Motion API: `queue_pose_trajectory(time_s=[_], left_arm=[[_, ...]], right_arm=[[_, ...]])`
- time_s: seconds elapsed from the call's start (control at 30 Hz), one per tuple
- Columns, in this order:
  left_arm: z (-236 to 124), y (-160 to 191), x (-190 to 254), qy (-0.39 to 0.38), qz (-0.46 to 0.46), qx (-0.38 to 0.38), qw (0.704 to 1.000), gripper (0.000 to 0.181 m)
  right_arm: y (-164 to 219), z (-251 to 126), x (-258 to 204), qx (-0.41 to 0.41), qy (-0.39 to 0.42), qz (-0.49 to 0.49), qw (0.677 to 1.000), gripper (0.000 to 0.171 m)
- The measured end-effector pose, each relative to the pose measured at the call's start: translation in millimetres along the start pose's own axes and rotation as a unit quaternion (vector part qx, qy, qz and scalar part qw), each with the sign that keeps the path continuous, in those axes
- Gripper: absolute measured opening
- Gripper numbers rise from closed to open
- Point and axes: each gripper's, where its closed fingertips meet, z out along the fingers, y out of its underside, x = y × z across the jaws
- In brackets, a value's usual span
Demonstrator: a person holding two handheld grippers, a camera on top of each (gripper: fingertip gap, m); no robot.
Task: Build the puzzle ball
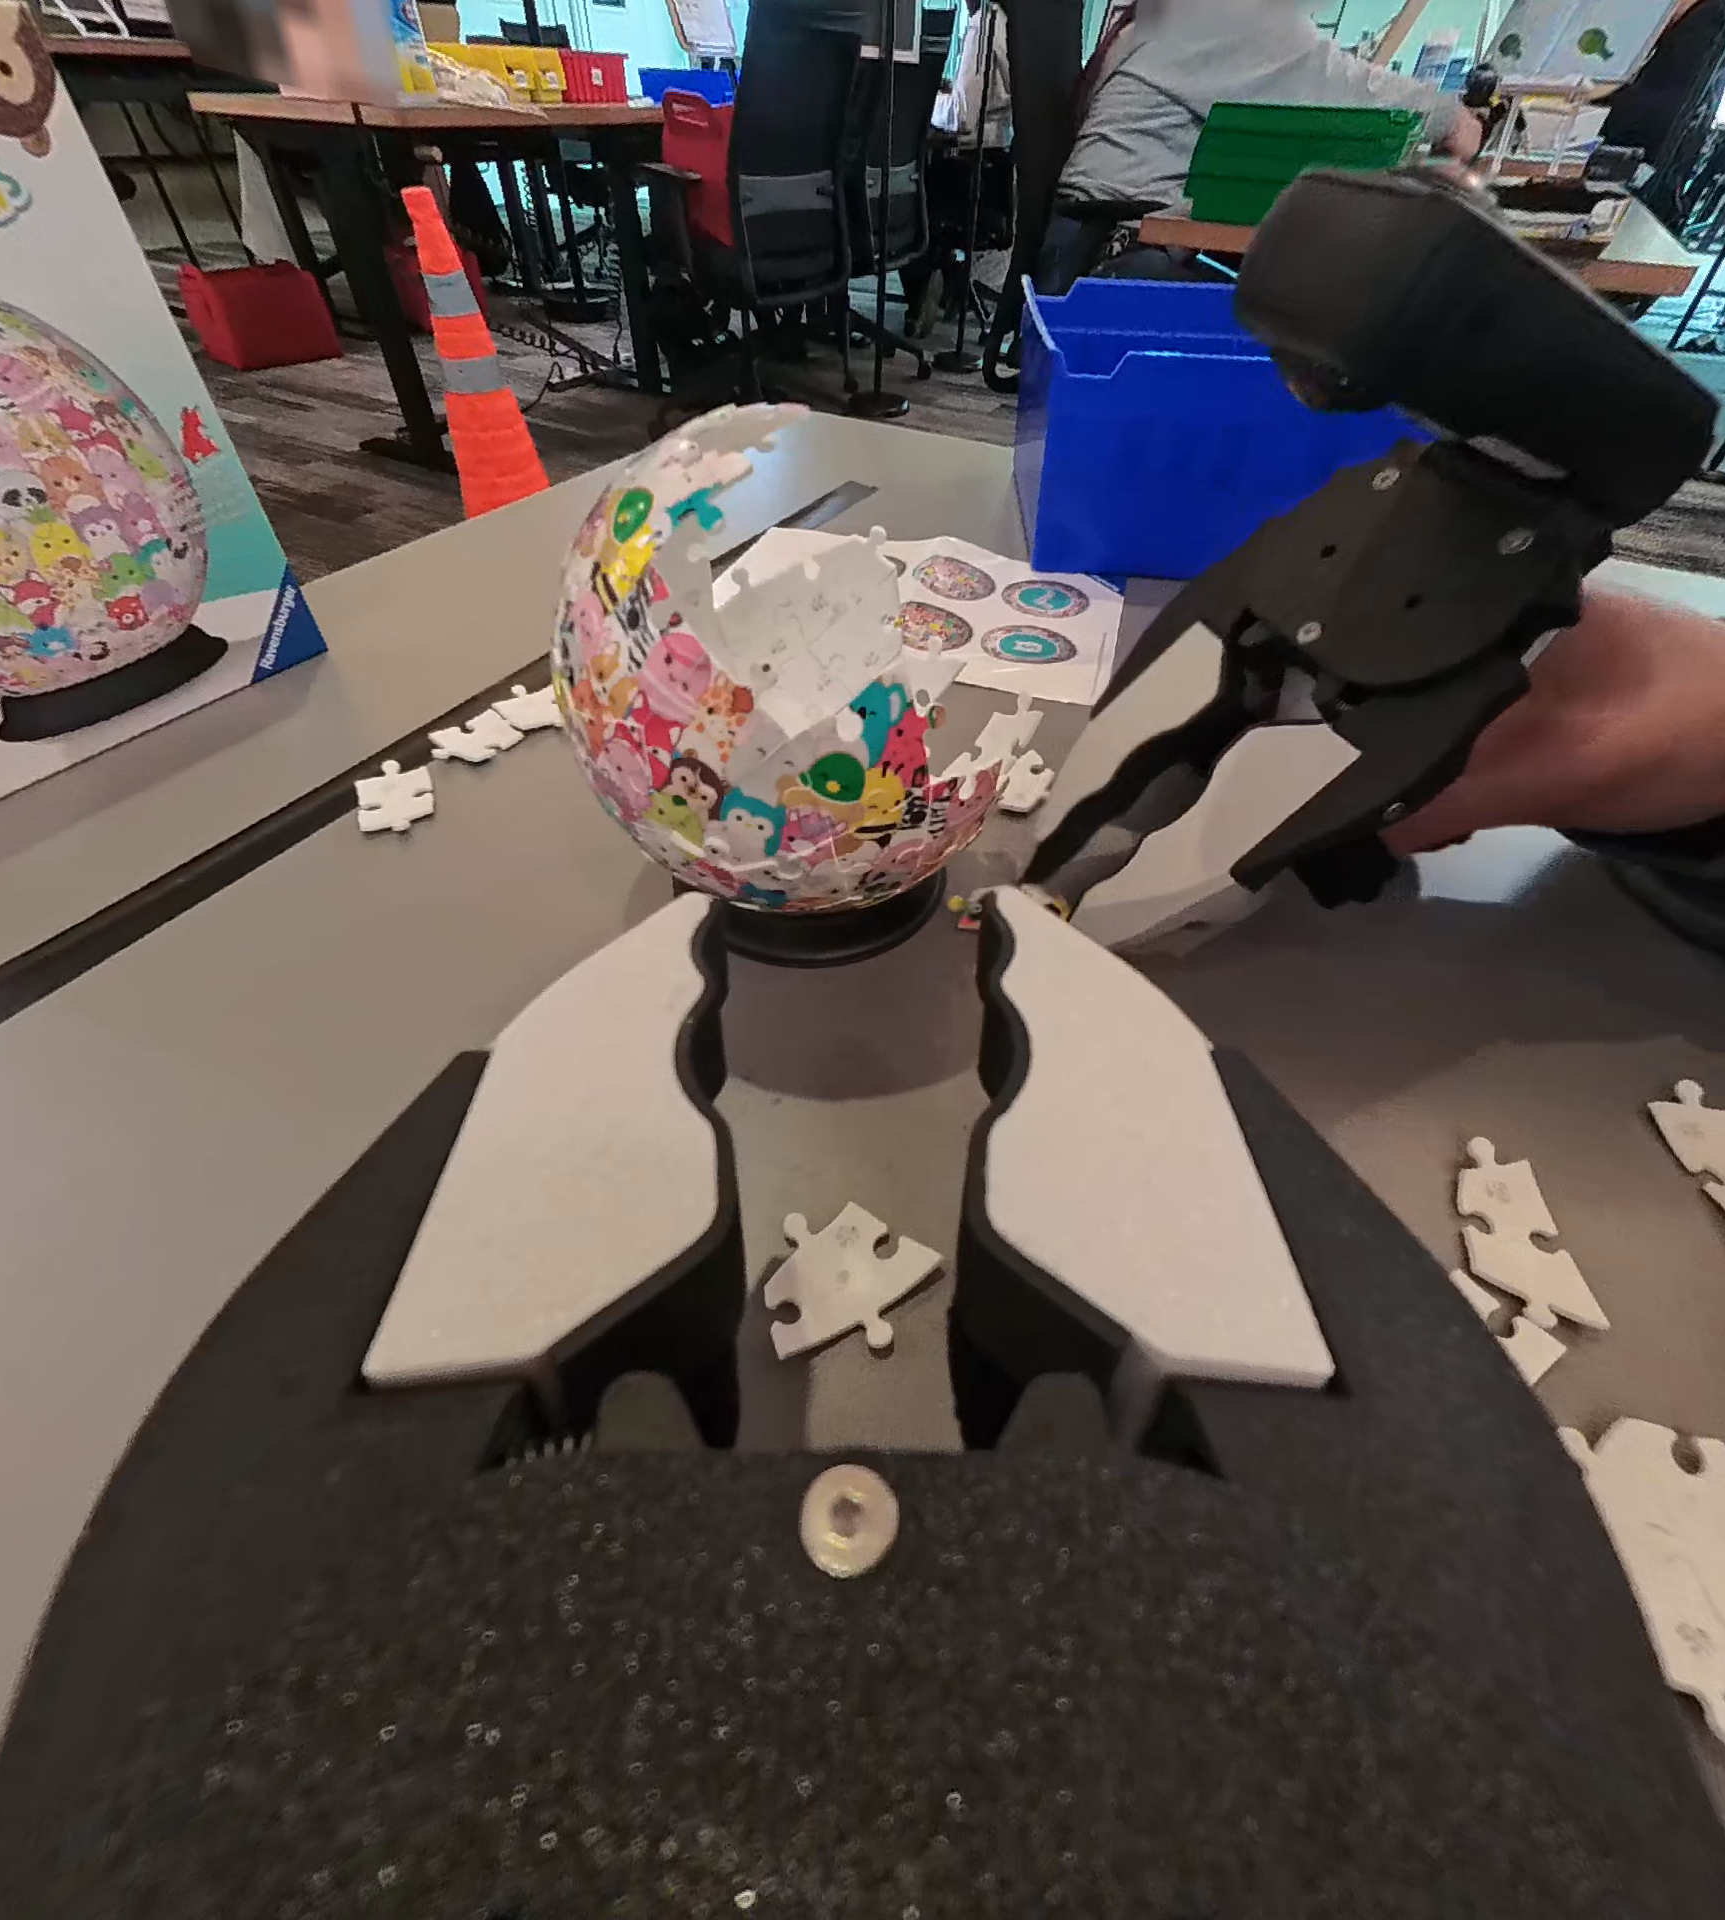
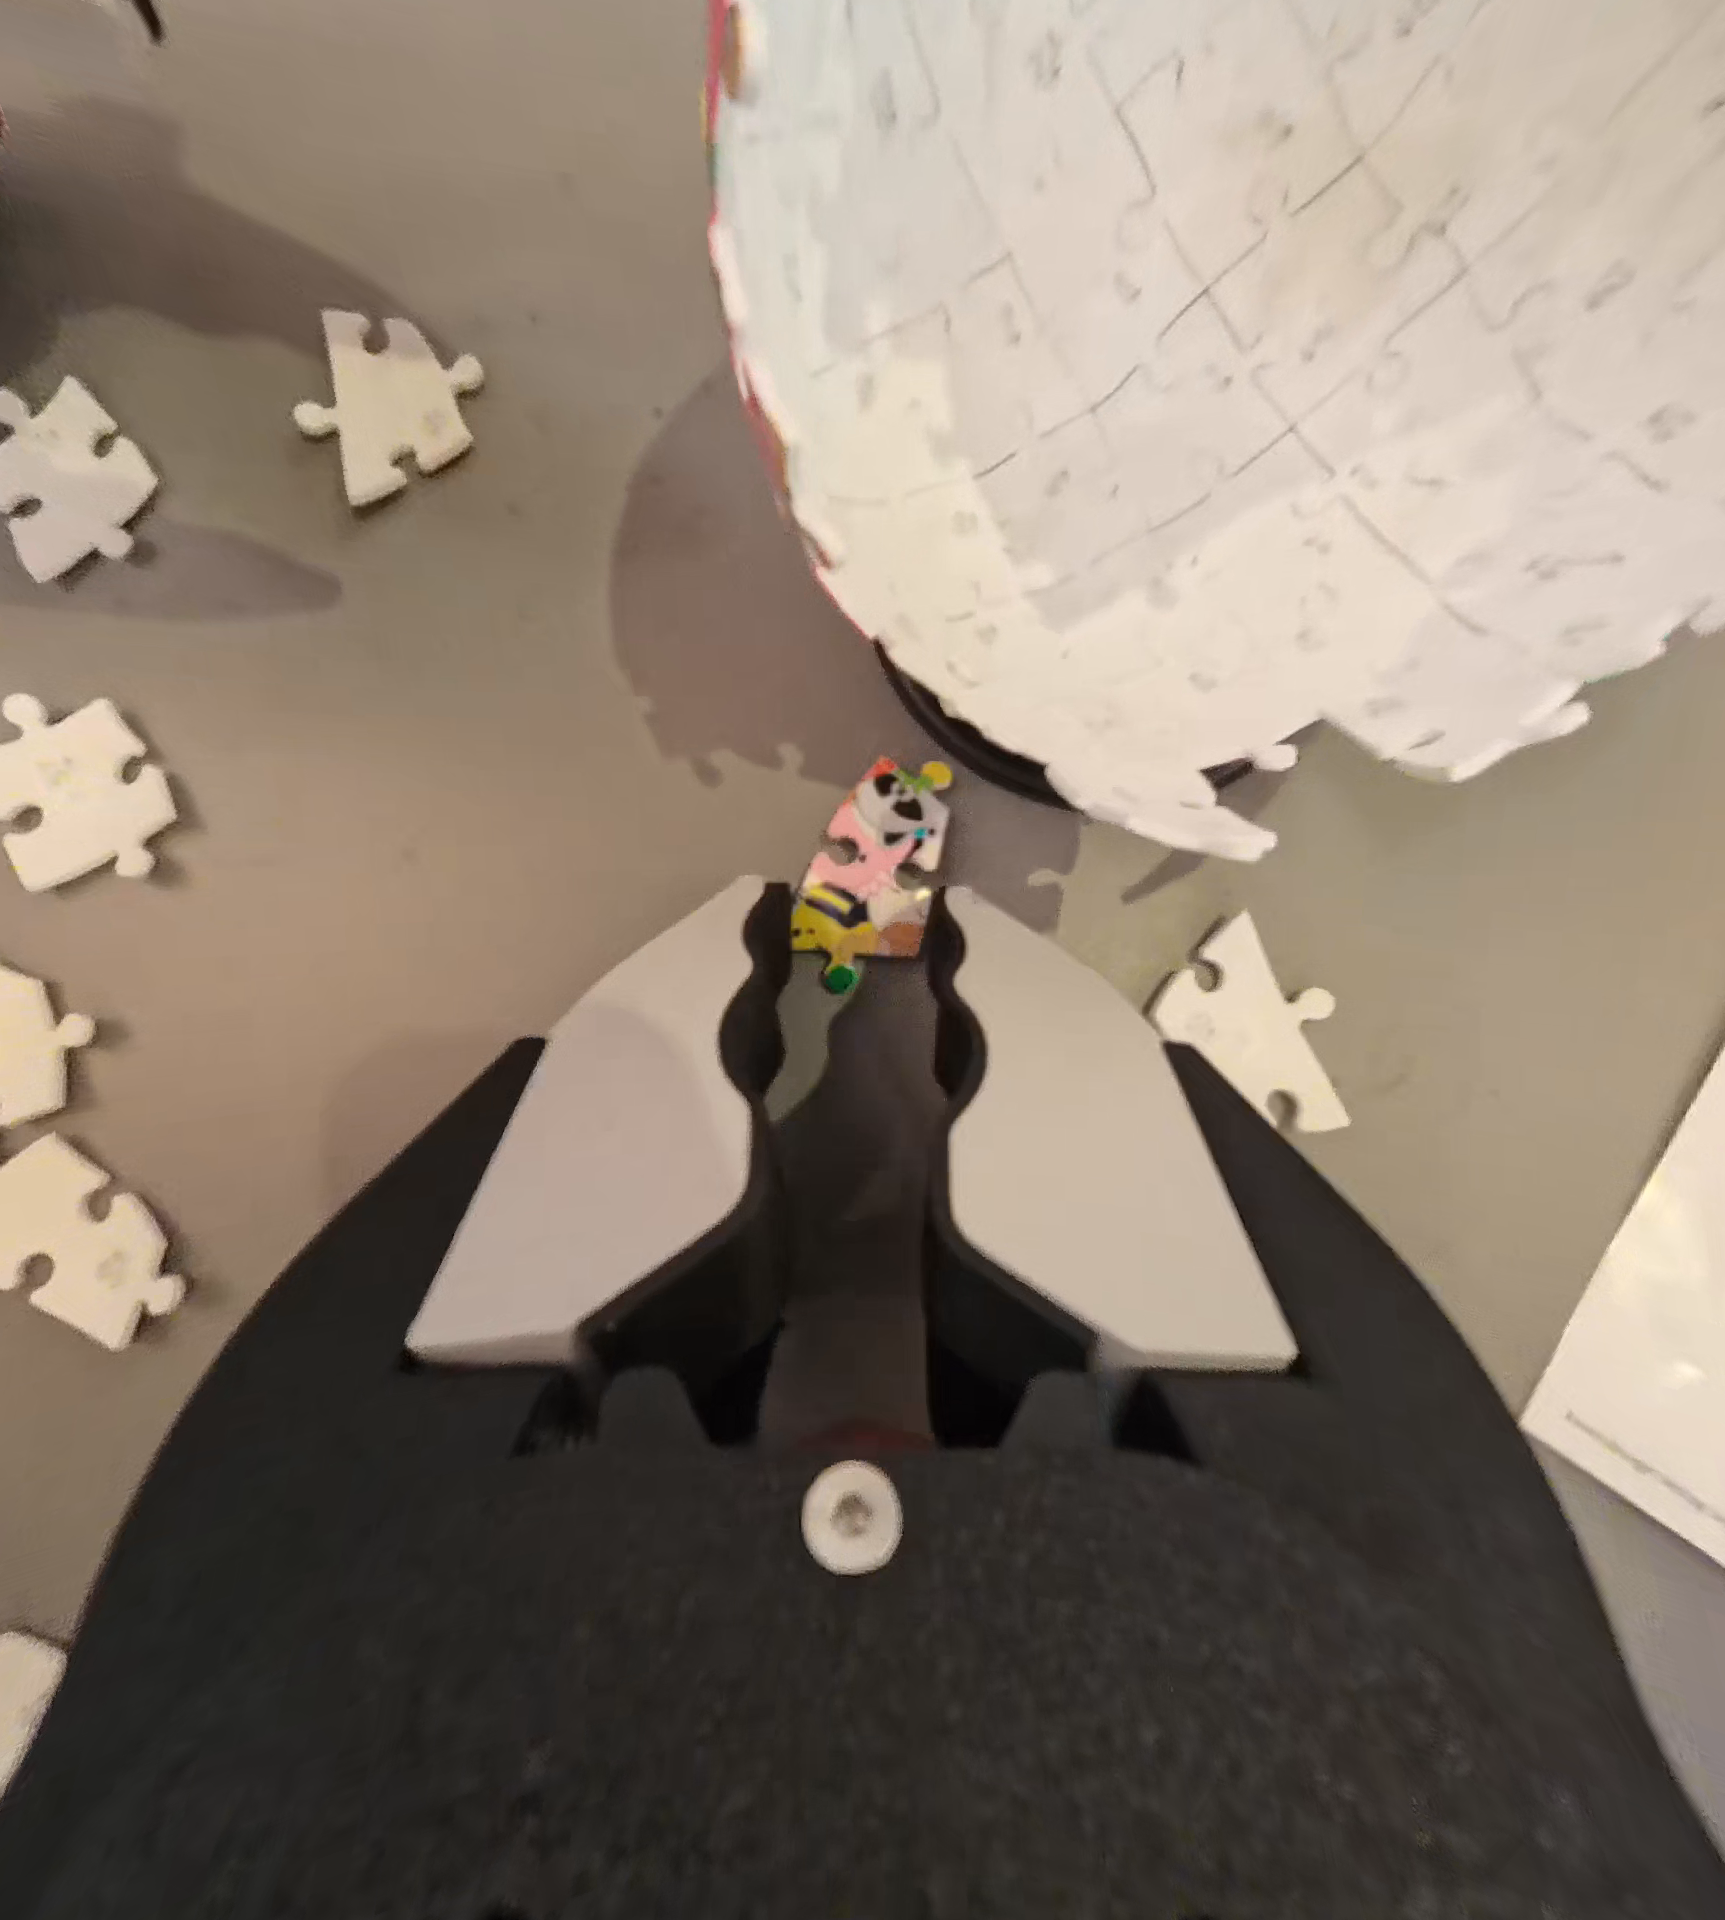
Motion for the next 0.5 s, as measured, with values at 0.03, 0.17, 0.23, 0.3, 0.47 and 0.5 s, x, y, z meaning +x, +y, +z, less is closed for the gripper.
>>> queue_pose_trajectory(time_s=[0.03, 0.17, 0.23, 0.3, 0.47, 0.5], left_arm=[[0, 0, 0, 0.0, -0.001, 0.0, 1.0, 0.045], [-1, -1, -1, 0.001, -0.004, 0.003, 1.0, 0.045], [-1, -2, -2, 0.001, -0.011, 0.007, 1.0, 0.045], [-2, -3, -3, 0.004, -0.02, 0.012, 1.0, 0.045], [-2, -3, -3, 0.006, -0.023, 0.012, 1.0, 0.045], [-2, -3, -2, 0.006, -0.021, 0.011, 1.0, 0.046]], right_arm=[[3, -2, -1, -0.007, -0.004, 0.001, 1.0, 0.024], [2, -41, -34, 0.031, -0.133, 0.076, 0.988, 0.024], [-4, -78, -56, 0.075, -0.264, 0.198, 0.941, 0.024], [-1, -109, -59, 0.098, -0.351, 0.325, 0.872, 0.024], [58, -117, -40, 0.072, -0.308, 0.428, 0.847, 0.028], [66, -117, -31, 0.072, -0.28, 0.43, 0.855, 0.032]])
